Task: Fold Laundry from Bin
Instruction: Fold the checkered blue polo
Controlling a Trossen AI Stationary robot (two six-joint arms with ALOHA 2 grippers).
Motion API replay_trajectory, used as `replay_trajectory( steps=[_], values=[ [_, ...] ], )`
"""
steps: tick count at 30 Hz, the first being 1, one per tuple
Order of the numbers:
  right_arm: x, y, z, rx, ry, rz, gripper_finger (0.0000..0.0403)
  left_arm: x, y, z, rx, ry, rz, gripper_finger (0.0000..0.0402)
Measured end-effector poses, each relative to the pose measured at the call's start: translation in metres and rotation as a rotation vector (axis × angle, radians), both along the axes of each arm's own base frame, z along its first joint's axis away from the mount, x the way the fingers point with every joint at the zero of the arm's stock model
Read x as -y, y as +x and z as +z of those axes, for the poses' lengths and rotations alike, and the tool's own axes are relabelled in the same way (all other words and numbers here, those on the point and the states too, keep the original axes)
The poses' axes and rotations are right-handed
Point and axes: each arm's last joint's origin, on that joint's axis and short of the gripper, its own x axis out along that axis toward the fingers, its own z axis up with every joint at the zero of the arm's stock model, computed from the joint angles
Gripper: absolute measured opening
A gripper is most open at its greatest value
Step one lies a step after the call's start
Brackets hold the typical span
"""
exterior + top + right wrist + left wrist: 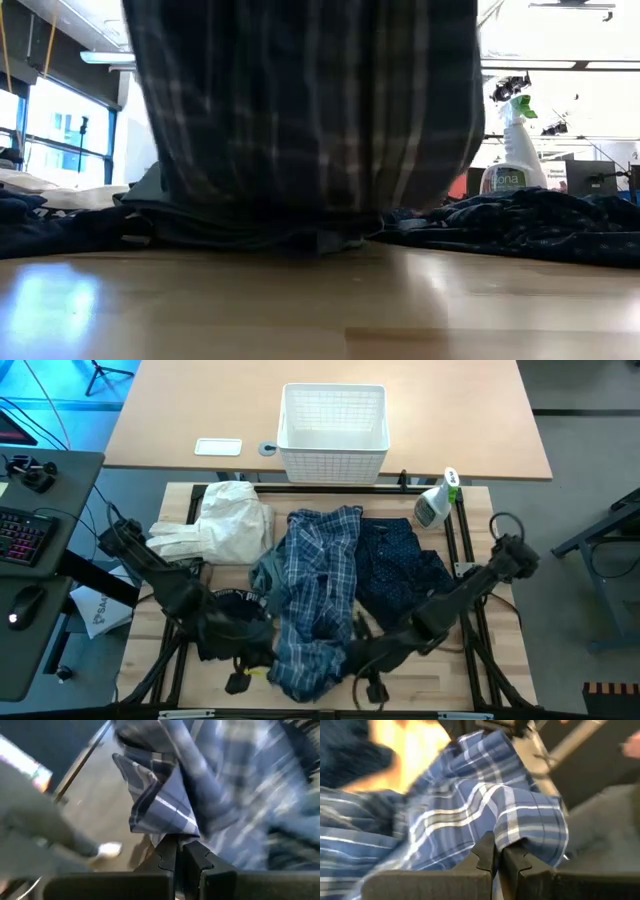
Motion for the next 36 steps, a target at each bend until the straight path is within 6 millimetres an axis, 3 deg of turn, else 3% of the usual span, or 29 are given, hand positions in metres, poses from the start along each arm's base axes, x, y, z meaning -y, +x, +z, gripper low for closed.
replay_trajectory(
  steps=[5,10,14,17,23,29,36],
  values=[
    [-0.021,0.004,-0.01,-0.003,0.096,0.075,0.0,0.016,0.007,-0.006,-0.05,-0.123,-0.132,0.0],
    [-0.036,0.0,-0.016,-0.027,0.146,0.121,0.0,0.027,0.012,-0.019,-0.092,-0.136,-0.19,0.0],
    [-0.044,-0.004,-0.035,-0.033,0.205,0.113,0.0,0.031,0.013,-0.043,-0.09,-0.174,-0.194,0.0],
    [-0.046,-0.006,-0.05,-0.021,0.302,0.083,0.0,0.032,0.017,-0.057,-0.084,-0.301,-0.179,0.0],
    [-0.033,-0.018,-0.026,0.04,0.353,0.079,0.0,0.029,0.026,-0.045,0.048,-0.442,-0.118,0.0],
    [0.022,-0.037,0.0,-0.007,0.089,-0.062,0.0,-0.023,0.034,-0.031,0.123,-0.303,0.174,0.0],
    [0.105,-0.058,0.018,-0.096,-0.267,-0.239,0.0,-0.116,0.042,-0.021,0.148,-0.125,0.621,0.0]
  ],
)
